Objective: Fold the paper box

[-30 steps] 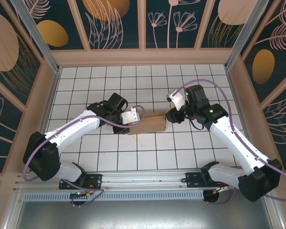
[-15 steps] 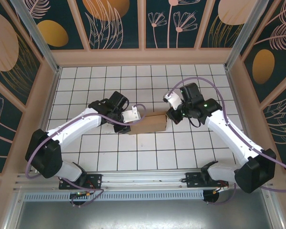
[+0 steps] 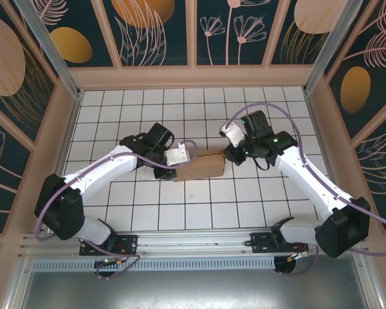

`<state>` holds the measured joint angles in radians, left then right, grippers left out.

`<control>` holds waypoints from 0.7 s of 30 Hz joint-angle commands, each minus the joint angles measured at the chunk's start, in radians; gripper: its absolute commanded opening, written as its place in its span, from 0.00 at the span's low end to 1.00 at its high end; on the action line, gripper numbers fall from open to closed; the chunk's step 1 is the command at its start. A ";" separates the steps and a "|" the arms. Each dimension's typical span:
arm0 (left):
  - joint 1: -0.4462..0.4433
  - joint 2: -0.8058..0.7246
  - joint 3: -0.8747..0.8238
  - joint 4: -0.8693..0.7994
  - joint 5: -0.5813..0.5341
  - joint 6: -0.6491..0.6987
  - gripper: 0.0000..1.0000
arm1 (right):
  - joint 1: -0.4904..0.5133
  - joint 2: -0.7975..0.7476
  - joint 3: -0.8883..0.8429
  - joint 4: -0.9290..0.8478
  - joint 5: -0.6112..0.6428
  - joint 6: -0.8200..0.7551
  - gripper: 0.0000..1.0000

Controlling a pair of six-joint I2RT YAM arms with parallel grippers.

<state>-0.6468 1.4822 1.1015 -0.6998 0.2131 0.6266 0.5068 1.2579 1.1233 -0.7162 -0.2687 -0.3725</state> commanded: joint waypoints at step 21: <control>0.003 0.035 0.029 -0.044 0.049 -0.008 0.32 | 0.003 0.006 0.013 -0.034 0.039 0.046 0.00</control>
<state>-0.6468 1.4944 1.1130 -0.7067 0.2302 0.6262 0.5068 1.2613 1.1236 -0.7338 -0.2333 -0.3370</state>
